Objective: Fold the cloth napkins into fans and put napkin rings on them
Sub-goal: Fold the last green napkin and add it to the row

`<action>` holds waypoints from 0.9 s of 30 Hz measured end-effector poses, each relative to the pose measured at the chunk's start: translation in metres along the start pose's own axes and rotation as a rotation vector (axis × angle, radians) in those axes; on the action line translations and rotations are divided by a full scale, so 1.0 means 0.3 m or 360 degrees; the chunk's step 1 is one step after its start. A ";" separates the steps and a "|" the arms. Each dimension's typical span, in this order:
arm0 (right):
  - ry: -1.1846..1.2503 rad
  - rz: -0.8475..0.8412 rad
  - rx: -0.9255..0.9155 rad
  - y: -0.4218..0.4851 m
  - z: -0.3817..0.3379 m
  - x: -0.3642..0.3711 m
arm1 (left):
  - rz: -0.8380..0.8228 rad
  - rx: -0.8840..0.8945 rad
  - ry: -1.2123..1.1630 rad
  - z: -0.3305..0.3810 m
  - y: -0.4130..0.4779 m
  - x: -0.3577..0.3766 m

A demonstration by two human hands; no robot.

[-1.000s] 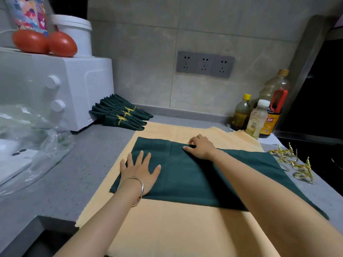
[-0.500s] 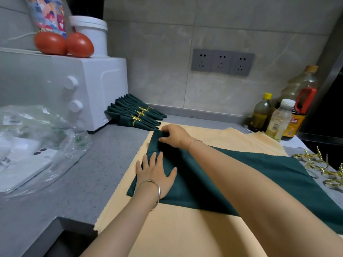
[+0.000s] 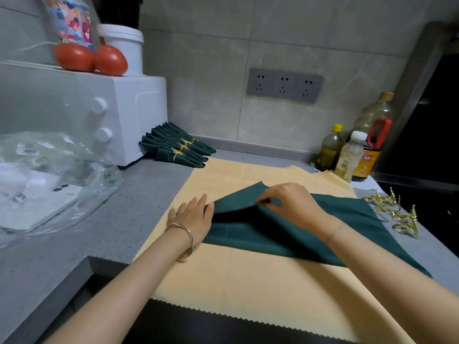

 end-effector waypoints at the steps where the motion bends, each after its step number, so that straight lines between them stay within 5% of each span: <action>1: -0.0015 -0.0009 -0.0009 -0.044 0.009 -0.012 | -0.0065 0.0015 0.0139 0.004 -0.024 0.008; 10: 0.0008 0.0042 -0.0130 -0.304 0.016 -0.036 | -0.0150 0.0254 0.0579 0.088 -0.141 0.058; 27: -0.0035 0.0035 -0.0212 -0.391 -0.027 -0.011 | -0.0333 0.0277 0.0377 0.137 -0.086 0.041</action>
Point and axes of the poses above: each hand's wrist, its own y-axis towards the middle knuckle, its own x-axis out of the palm, z = x × y, the point moved 4 cm from there along y, towards the middle knuckle, and after that the axes turned 5 degrees about z, right-handed, at the moved point
